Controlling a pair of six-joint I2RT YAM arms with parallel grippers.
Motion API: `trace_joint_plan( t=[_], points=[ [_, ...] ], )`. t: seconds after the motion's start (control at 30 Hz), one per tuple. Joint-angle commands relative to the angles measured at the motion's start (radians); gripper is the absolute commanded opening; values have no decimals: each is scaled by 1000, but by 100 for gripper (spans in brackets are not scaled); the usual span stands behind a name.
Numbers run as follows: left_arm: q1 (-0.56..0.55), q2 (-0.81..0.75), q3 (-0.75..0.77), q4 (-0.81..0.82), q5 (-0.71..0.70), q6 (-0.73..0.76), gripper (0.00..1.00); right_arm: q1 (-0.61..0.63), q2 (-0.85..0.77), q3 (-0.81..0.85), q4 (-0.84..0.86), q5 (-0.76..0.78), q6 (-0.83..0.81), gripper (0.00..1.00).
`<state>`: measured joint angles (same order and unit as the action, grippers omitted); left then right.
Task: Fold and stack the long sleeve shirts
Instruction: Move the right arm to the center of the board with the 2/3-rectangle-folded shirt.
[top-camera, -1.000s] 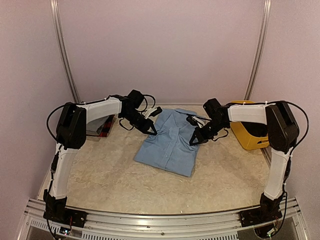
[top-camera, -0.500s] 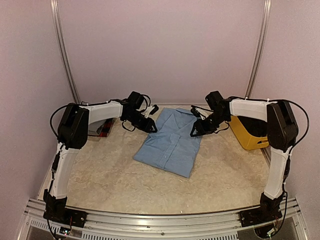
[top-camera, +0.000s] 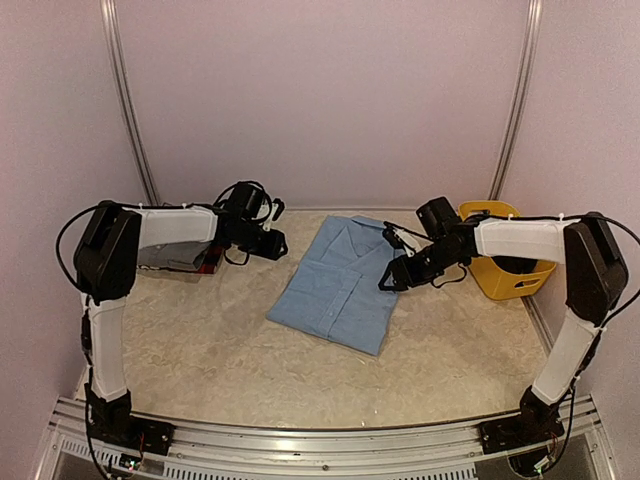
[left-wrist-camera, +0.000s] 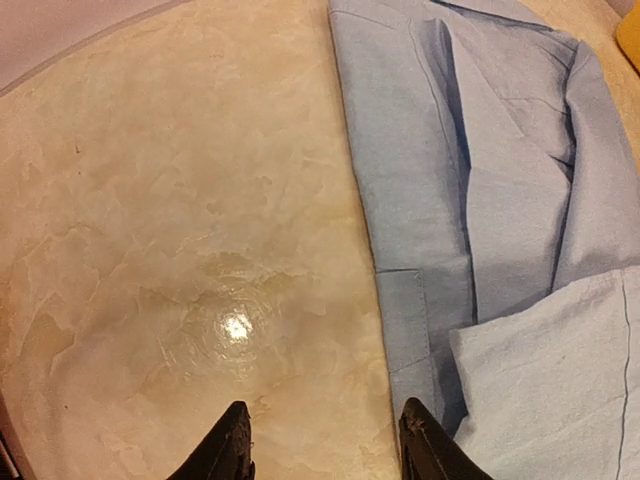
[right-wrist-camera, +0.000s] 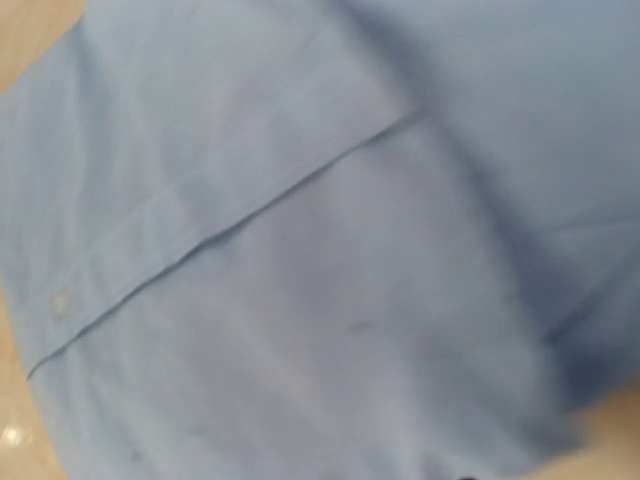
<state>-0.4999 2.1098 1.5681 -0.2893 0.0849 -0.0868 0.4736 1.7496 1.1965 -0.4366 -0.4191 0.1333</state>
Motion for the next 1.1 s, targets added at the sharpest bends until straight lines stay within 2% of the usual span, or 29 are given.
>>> trace_joint_plan(
  t=[0.0, 0.17, 0.3, 0.47, 0.67, 0.83, 0.93, 1.07],
  points=[
    [0, -113, -112, 152, 40, -39, 48, 42, 23, -48, 111, -62, 36, 53],
    [-7, -216, -277, 261, 259, -99, 49, 108, 30, -87, 166, -44, 37, 54],
    [-22, -287, -387, 270, 325, -122, 52, 208, -32, -149, 196, 64, 11, 61],
    [-33, -377, -493, 245, 303, -145, 58, 333, -77, -206, 216, 244, 6, 65],
    [-45, -459, -561, 232, 224, -159, 59, 375, -15, -209, 210, 266, 14, 65],
    [-72, -494, -571, 143, 155, -135, 60, 390, 40, -238, 201, 253, 7, 62],
    [-74, -531, -601, 134, 188, -160, 64, 428, 49, -265, 204, 227, 4, 61],
    [-84, -577, -621, 89, 253, -186, 64, 514, 53, -294, 197, 226, 18, 61]
  ],
)
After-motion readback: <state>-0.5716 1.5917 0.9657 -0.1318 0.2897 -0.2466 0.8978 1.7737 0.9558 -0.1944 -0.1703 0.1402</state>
